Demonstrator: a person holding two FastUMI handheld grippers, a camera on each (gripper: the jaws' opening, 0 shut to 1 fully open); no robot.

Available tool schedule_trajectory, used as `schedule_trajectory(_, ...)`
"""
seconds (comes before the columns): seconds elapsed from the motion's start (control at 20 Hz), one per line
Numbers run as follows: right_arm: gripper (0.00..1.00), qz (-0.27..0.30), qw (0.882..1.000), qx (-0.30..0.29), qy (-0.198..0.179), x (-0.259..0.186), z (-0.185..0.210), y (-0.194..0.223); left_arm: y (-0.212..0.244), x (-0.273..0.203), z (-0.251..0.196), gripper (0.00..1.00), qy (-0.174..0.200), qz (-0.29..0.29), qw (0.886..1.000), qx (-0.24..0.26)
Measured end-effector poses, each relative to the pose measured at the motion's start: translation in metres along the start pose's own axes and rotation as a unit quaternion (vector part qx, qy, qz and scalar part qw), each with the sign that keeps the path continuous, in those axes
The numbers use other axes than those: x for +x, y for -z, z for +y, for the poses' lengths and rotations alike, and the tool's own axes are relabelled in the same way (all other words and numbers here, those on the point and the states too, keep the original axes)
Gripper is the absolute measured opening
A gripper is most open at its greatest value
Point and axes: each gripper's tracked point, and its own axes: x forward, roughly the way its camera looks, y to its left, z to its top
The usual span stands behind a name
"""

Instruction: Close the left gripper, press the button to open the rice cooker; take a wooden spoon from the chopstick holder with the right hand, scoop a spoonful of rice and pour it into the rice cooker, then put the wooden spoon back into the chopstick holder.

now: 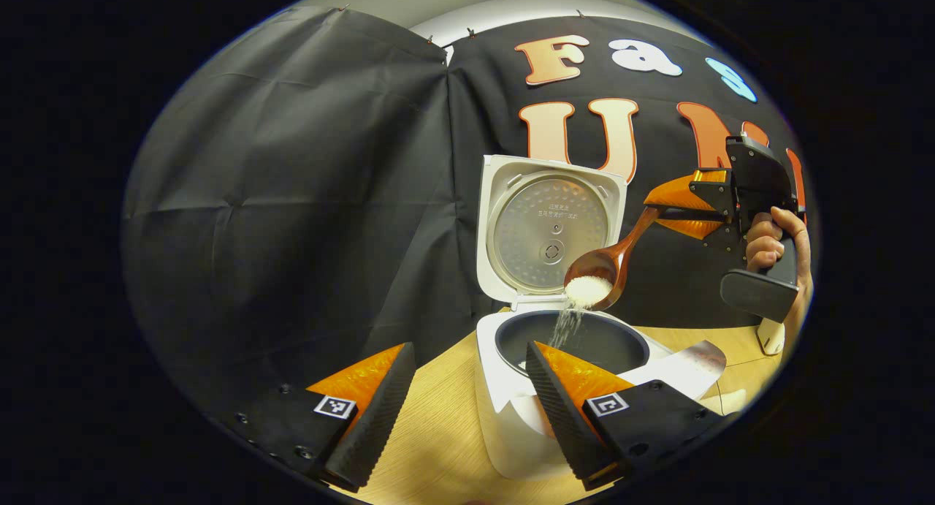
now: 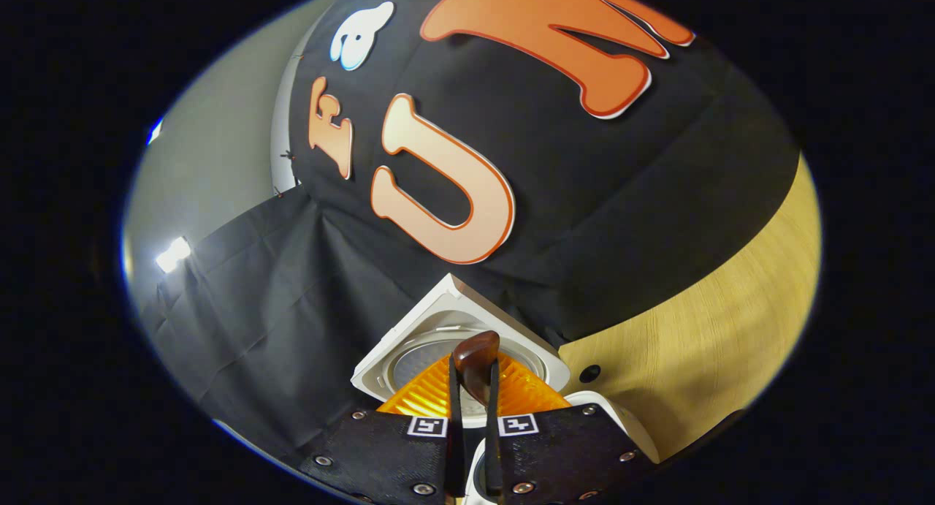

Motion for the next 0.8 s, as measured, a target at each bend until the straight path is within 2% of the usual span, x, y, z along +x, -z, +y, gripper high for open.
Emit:
schedule_trajectory(0.2, 0.1, -0.014, 0.998, -0.051, -0.035, -0.007, 0.019, 0.001, 0.001, 0.0, 0.002, 0.99, -0.001, 0.001, 1.0, -0.003)
schedule_trajectory(0.35, 0.1, -0.038, 0.991, -0.111, -0.064, -0.013, 0.038, 0.0, 0.002, 0.0, 0.002, 0.99, -0.001, 0.002, 1.0, -0.002)
schedule_trajectory(0.55, 0.11, -0.085, 0.963, -0.232, -0.108, -0.028, 0.07, -0.003, 0.01, 0.002, 0.007, 0.99, -0.014, 0.014, 1.0, 0.001)
schedule_trajectory(0.7, 0.1, -0.088, 0.944, -0.285, -0.14, -0.038, 0.086, 0.007, 0.007, 0.0, 0.005, 0.98, -0.011, 0.013, 1.0, 0.001)
schedule_trajectory(0.8, 0.1, -0.087, 0.928, -0.324, -0.162, -0.051, 0.097, 0.014, 0.003, -0.001, 0.004, 0.96, -0.009, 0.009, 1.0, 0.005)
